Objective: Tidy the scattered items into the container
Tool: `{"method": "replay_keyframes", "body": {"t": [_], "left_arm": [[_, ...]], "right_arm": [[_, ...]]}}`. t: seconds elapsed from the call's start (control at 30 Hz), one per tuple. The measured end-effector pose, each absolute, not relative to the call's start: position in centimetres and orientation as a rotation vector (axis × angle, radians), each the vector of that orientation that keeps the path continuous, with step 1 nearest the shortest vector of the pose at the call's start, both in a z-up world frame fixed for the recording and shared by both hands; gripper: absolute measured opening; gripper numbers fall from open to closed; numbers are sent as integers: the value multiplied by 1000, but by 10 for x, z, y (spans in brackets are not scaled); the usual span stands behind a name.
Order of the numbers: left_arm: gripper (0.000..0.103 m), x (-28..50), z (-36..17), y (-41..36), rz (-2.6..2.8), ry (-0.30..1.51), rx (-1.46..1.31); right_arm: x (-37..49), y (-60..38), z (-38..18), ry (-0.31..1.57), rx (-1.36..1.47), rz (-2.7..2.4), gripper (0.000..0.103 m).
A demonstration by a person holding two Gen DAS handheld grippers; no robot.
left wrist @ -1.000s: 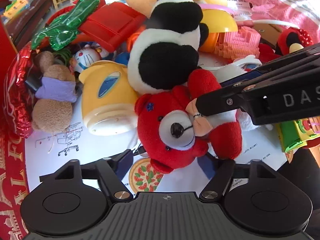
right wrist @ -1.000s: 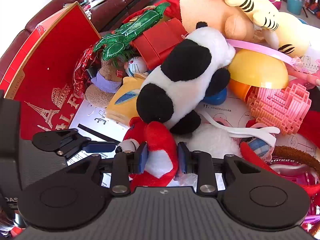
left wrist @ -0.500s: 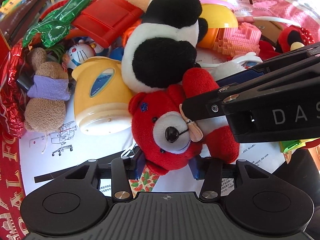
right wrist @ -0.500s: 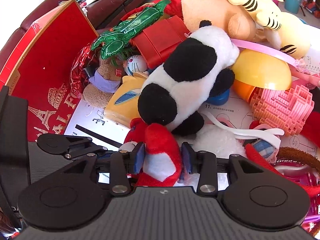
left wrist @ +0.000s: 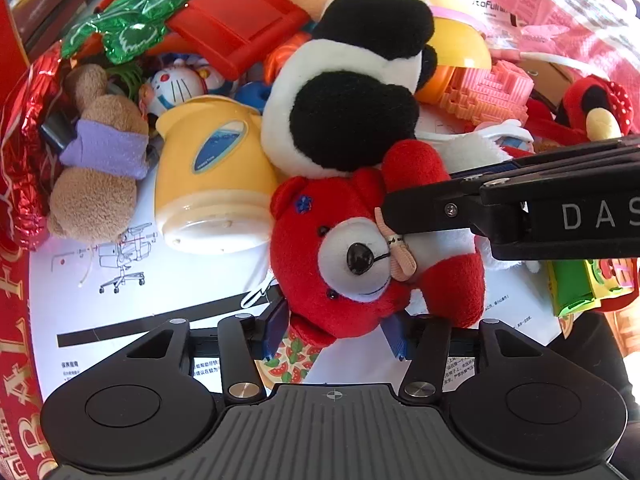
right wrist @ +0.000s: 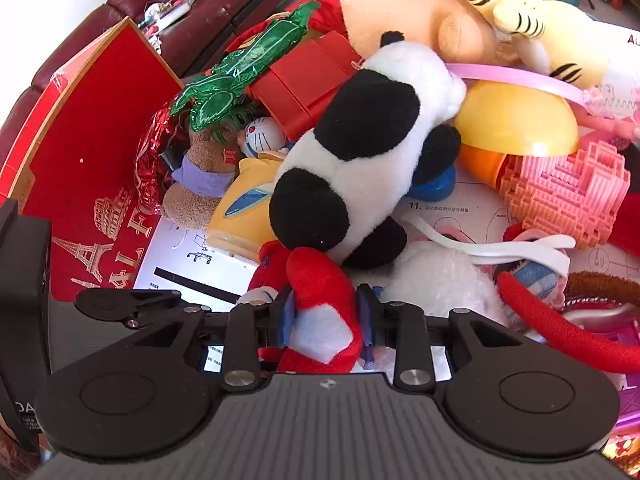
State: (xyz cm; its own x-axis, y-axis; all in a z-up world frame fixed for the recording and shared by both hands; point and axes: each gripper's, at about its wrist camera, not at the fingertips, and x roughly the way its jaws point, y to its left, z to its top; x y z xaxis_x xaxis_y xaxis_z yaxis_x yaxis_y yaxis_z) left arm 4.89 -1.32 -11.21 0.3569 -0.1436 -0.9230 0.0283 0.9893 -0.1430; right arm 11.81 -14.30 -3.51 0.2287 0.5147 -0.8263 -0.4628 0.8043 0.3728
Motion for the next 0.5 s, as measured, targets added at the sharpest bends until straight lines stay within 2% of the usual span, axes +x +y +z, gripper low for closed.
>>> {"method": "replay_keyframes", "body": {"t": [0.07, 0.1, 0.17, 0.37, 0.5], "left_arm": [[68, 50, -112, -16, -108, 1199, -93], [65, 50, -111, -18, -108, 1196, -83], [51, 51, -112, -21, -106, 1194, -65], [46, 52, -111, -22, -97, 1202, -54], [46, 51, -111, -23, -97, 1204, -42]], "right_arm": [[117, -142, -35, 1148, 42, 672, 37], [116, -140, -35, 1141, 32, 672, 38], [114, -138, -35, 1130, 14, 673, 38], [114, -142, -36, 1139, 41, 673, 39], [113, -143, -34, 1147, 55, 667, 40]]}}
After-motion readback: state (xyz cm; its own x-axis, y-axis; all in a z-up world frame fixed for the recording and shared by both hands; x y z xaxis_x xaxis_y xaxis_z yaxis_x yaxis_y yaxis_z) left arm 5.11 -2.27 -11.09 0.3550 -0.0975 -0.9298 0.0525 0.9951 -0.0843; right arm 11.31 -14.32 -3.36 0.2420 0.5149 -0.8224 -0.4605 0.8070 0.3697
